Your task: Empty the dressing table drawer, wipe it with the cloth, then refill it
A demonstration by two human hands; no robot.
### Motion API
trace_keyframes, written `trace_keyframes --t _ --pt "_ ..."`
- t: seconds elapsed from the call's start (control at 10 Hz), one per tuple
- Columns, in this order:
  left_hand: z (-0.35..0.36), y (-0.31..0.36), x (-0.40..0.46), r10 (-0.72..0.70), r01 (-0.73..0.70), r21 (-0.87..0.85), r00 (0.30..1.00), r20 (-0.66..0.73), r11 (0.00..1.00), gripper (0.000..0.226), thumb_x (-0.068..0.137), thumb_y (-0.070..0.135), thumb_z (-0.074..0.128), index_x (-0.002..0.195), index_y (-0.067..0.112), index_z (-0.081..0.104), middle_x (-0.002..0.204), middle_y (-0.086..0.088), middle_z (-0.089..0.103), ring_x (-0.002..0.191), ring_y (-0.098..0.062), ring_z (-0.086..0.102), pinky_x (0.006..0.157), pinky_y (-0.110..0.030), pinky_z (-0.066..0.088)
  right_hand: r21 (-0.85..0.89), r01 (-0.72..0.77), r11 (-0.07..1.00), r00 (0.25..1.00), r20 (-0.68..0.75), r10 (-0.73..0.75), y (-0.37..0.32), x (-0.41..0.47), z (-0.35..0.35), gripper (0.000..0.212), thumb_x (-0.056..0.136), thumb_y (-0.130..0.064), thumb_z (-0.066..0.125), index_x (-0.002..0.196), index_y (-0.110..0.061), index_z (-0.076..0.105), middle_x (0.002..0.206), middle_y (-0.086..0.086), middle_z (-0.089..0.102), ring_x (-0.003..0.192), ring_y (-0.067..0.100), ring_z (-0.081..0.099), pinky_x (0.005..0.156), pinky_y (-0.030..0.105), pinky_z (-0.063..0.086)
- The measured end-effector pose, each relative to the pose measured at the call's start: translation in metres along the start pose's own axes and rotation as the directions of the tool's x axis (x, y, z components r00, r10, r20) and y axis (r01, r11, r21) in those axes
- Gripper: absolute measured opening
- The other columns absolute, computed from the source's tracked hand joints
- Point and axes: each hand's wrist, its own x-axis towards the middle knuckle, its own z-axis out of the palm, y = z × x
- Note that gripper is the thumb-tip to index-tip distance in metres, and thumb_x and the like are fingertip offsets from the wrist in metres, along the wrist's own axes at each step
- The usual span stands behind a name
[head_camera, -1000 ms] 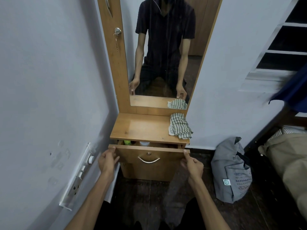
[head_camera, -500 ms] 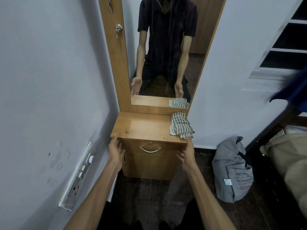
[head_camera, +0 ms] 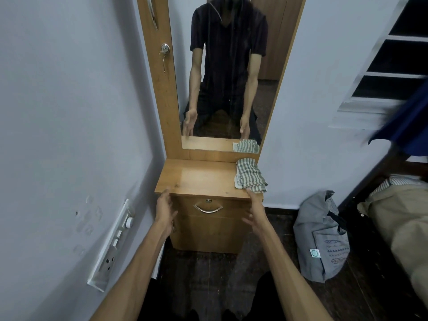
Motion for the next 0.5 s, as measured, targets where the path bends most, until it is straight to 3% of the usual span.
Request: trace_keyframes --t 0.1,0.2,0.3,0.4,0.5 --pt "0.008 -0.006 -0.012 0.000 0.013 0.099 0.991 -0.133 0.995 0.040 0.097 0.027 0.061 0.130 0.005 0.063 0.128 -0.013 0.064 0.120 -0.028 0.060 0.098 -0.042 0.052 -0.160 0.047 0.986 0.997 -0.050 -0.055 0.003 -0.009 0.001 0.053 0.096 -0.042 0.065 0.135 -0.007 0.061 0.122 0.011 0.068 0.111 0.026 0.066 0.098 0.044 0.056" --pt "0.015 -0.009 -0.027 0.050 -0.032 0.129 0.988 -0.143 0.991 0.019 0.096 0.018 0.062 0.108 0.006 0.069 0.111 -0.014 0.072 0.104 -0.026 0.068 0.093 -0.041 0.057 -0.215 0.143 0.966 0.987 -0.036 -0.155 -0.001 -0.023 0.007 0.028 0.097 -0.029 0.066 0.108 -0.006 0.074 0.096 0.011 0.077 0.098 0.027 0.074 0.086 0.036 0.059" --pt "0.023 0.000 -0.042 0.131 -0.119 0.149 0.989 -0.075 0.982 0.015 0.095 0.013 0.062 0.101 0.006 0.074 0.095 -0.012 0.076 0.084 -0.022 0.071 0.079 -0.036 0.059 -0.215 0.219 0.952 0.975 0.018 -0.220 -0.014 -0.039 0.012 0.016 0.097 -0.024 0.065 0.097 -0.012 0.076 0.090 0.009 0.079 0.096 0.027 0.075 0.081 0.032 0.059" --pt "0.037 0.017 -0.050 0.259 -0.256 0.208 0.966 0.015 0.944 0.016 0.096 0.015 0.062 0.099 0.009 0.076 0.095 -0.010 0.077 0.082 -0.020 0.071 0.074 -0.030 0.058 -0.225 0.352 0.909 0.936 0.065 -0.347 -0.033 -0.050 0.018 0.014 0.097 -0.023 0.065 0.089 -0.019 0.076 0.081 0.000 0.079 0.093 0.025 0.076 0.079 0.032 0.060" --pt "0.054 0.040 -0.054 0.441 -0.431 0.380 0.895 0.066 0.818 0.014 0.098 0.022 0.061 0.100 0.021 0.074 0.101 0.005 0.073 0.095 -0.011 0.068 0.085 -0.029 0.055 -0.285 0.484 0.828 0.873 0.094 -0.478 -0.056 -0.051 0.025 0.015 0.095 -0.028 0.067 0.084 -0.025 0.076 0.081 -0.007 0.078 0.087 0.017 0.076 0.084 0.038 0.063"
